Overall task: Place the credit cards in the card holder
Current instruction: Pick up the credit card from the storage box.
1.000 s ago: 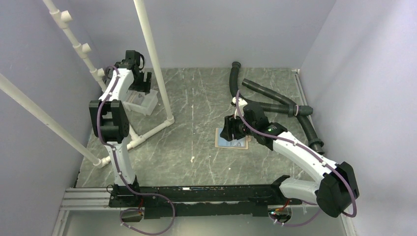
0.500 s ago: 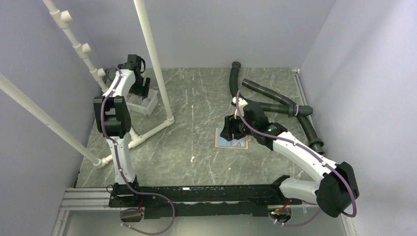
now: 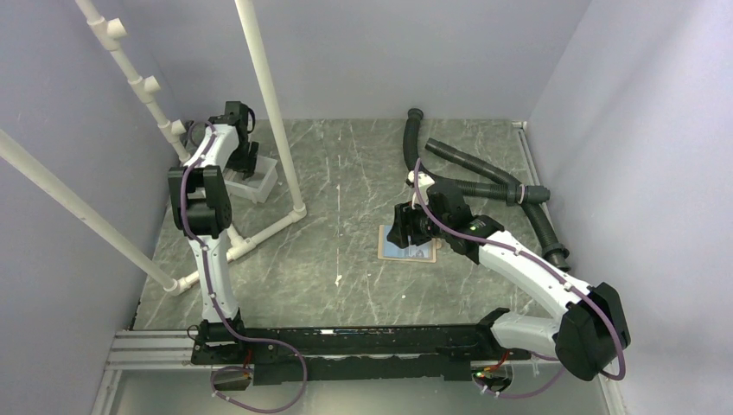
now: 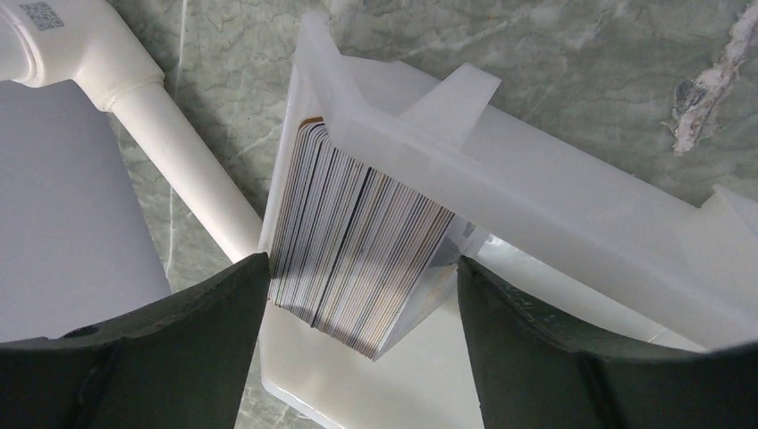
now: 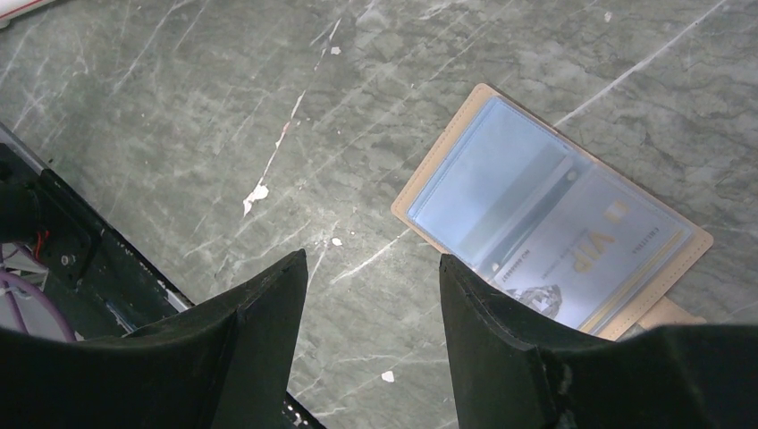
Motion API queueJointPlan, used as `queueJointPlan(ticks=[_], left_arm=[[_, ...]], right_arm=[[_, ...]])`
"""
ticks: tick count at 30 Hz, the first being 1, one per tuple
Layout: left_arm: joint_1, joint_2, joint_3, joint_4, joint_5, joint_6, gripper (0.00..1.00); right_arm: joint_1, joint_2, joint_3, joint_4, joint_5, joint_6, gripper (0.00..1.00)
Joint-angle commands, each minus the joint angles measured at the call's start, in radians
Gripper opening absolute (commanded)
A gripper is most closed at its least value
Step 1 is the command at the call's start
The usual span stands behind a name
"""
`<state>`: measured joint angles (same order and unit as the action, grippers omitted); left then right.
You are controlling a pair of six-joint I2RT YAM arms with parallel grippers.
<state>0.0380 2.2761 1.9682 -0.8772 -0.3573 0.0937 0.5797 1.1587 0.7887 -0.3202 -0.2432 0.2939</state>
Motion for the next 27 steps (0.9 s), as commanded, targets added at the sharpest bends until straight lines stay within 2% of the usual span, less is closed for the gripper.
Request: queueJointPlan(ticks=[1,10,14,17,23,27], left_arm=[[-0.002,0.005,0.034,0.021,-0.038,0.025,0.79],[-0.004,-0.006,0.041,0.020,-0.039,0.027,0.54],[-0.008,-0.024,0.038,0.019,-0.035,0.029,0.52],[-0.013,-0.034,0.036,0.017,-0.041,0.029,0.52],[-0.013,-0.043,0.033,0.016,-0.069,0.035,0.64],[-0.011,-0.043,0.034,0.016,-0.090,0.033,0.68]], right_arm=[[0.005,0.001,0.007,0.038,0.013,-0.016,0.59],[0.006,0.000,0.006,0.038,0.012,-0.016,0.59],[0.006,-0.001,0.005,0.040,0.010,-0.016,0.59],[0.006,-0.001,0.004,0.041,0.008,-0.015,0.59],[0.006,-0.002,0.003,0.040,0.006,-0.015,0.59],[0.006,-0.003,0.001,0.041,0.005,-0.015,0.59]])
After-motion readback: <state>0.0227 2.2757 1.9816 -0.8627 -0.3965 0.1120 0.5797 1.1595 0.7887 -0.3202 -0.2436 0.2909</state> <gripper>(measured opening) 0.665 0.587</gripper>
